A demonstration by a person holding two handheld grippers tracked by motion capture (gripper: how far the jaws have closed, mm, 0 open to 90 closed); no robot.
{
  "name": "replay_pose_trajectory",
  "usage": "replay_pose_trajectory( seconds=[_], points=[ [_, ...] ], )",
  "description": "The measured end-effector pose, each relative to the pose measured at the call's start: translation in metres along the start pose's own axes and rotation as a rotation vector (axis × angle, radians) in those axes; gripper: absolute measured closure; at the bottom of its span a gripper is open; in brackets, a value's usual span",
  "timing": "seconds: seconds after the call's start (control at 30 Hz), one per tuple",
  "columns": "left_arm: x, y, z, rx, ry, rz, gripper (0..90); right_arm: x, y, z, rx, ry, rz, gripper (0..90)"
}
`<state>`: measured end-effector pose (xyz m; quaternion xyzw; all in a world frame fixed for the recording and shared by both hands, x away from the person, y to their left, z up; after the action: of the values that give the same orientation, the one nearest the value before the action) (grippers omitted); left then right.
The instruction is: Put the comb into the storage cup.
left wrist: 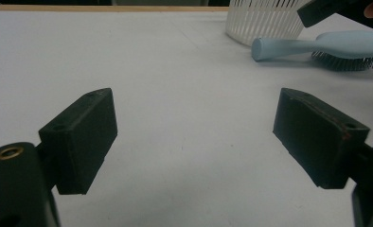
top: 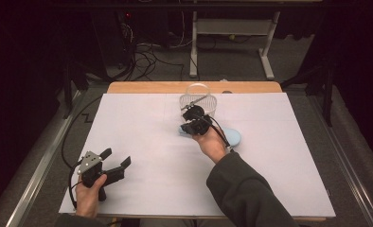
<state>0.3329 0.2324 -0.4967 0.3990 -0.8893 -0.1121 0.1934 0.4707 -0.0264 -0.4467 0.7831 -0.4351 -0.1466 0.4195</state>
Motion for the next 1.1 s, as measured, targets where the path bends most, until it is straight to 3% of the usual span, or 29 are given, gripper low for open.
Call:
replay_pose_trajectory(
  seconds=[0.6, 1.1],
  points=[
    [0.003, -0.002, 0.001, -0.013, -0.003, 0.016, 15.4, -0.010, -0.039, -0.022, -0.093, 0.033, 0.110, 90.0],
    [0.005, -0.001, 0.000, 0.000, -0.001, 0.037, 15.4, -0.012, -0.054, -0.029, -0.136, 0.065, 0.195, 90.0]
  ],
)
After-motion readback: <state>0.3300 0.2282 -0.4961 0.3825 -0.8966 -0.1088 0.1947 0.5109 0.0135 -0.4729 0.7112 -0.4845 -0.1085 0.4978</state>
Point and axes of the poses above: each handheld gripper's, and its own axes: y roughly backward along the jaws, z roughly out of its underside, x roughly to its right, the point moved 6 cm from there along -y, roughly forward along the jaws, and after that the axes turned 13 degrees about z, right-handed, at the moved point
